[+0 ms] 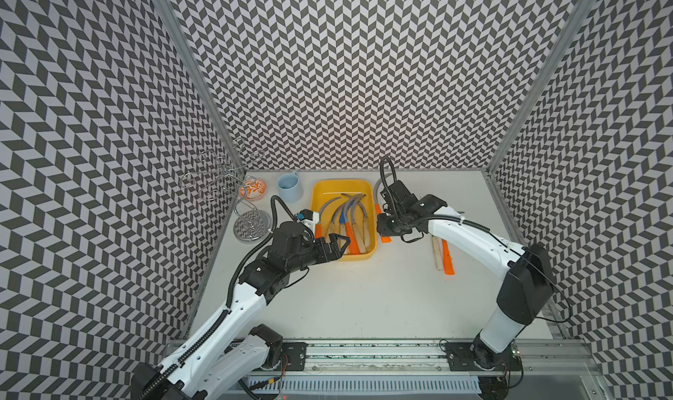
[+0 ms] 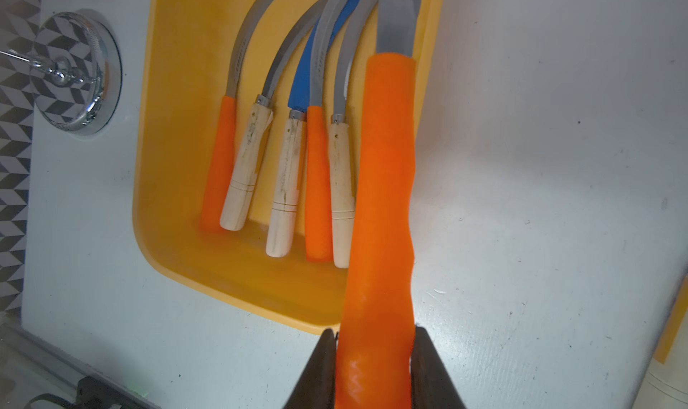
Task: Put small sickles into storage boxes
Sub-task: Place the sickle in the storage box.
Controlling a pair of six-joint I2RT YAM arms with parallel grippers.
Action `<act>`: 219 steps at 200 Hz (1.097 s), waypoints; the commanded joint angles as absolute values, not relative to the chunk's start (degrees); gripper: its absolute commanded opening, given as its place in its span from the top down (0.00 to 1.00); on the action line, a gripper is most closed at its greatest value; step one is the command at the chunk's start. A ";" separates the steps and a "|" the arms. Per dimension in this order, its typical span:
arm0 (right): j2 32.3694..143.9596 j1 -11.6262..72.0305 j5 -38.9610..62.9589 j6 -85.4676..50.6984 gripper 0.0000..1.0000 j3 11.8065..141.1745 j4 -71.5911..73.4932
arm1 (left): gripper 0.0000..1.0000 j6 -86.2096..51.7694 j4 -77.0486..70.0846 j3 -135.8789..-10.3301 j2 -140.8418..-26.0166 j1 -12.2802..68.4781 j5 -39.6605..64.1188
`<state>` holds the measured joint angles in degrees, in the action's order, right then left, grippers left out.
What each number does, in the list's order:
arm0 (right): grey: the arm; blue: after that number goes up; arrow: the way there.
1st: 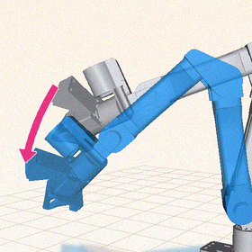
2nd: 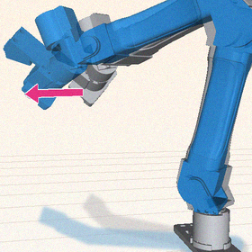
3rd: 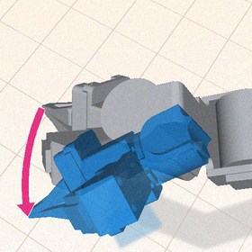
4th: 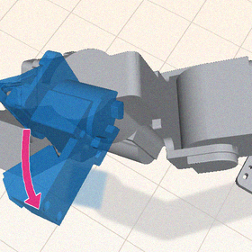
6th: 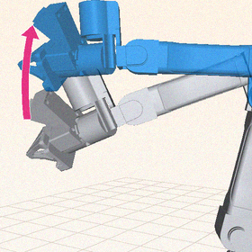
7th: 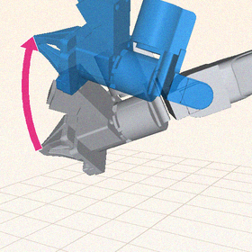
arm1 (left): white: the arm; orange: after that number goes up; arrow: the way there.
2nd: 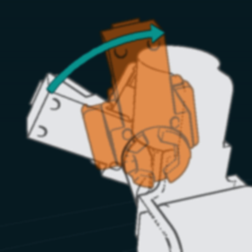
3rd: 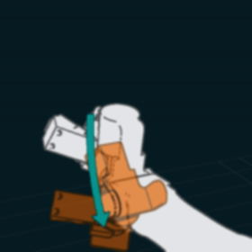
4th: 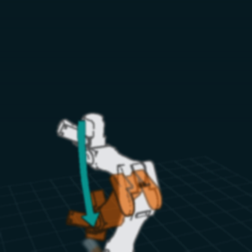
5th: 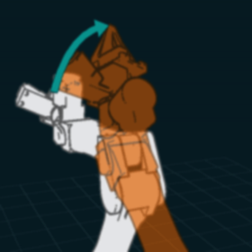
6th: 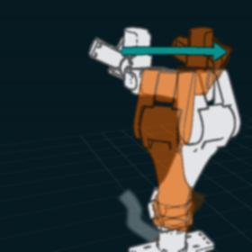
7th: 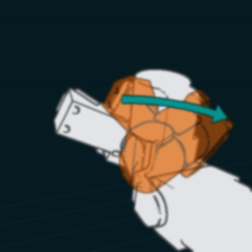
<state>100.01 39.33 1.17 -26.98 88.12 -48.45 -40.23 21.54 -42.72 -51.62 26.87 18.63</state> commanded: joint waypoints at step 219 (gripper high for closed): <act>128.96 47.20 11.04 -29.62 0.96 110.01 -40.02 | 0.00 -43.24 31.41 -34.14 -37.51 16.26 21.08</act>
